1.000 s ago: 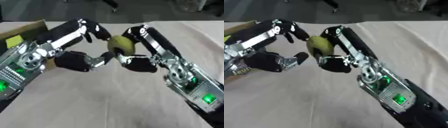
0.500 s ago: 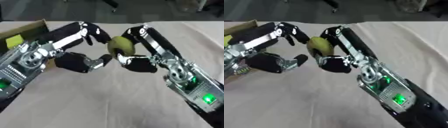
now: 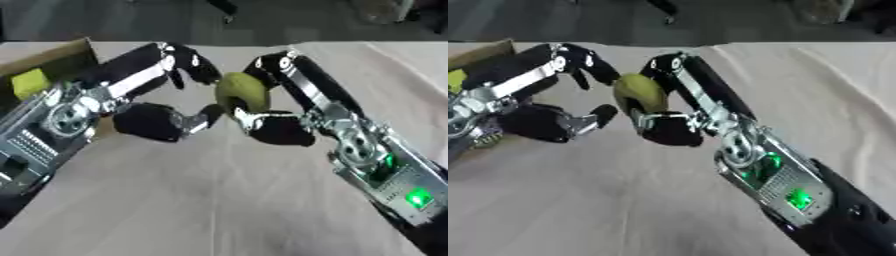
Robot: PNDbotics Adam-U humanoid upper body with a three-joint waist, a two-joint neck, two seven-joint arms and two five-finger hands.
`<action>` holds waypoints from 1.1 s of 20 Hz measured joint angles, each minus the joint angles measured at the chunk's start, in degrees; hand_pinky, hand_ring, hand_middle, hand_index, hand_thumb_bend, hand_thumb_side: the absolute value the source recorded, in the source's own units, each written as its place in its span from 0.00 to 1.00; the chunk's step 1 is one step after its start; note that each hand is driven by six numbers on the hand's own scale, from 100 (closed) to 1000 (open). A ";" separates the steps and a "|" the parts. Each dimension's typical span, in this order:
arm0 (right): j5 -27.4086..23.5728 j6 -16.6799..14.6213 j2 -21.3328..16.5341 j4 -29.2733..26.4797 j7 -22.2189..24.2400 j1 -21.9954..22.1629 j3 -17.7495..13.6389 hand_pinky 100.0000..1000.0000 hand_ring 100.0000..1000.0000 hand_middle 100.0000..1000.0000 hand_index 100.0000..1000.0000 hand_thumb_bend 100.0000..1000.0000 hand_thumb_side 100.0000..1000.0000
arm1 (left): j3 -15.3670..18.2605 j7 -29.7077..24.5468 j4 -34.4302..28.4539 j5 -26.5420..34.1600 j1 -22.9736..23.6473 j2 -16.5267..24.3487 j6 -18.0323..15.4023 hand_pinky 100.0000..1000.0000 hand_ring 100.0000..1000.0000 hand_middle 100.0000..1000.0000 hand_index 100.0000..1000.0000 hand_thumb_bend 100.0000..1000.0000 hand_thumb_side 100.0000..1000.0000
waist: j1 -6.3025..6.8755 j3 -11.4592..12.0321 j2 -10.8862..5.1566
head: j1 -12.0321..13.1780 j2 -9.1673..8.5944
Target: Pick up the objects with one hand, pass them to the other hand, and then place them into the box on the other side of the table.
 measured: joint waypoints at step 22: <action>-0.97 -0.60 0.01 0.00 0.90 -0.78 0.50 0.67 0.39 0.09 0.35 0.00 0.00 | 0.01 -1.59 2.14 0.23 -0.58 -1.53 -2.10 0.63 0.73 0.63 0.77 0.18 0.50 | -0.01 -0.05 0.29 | 0.29 -0.26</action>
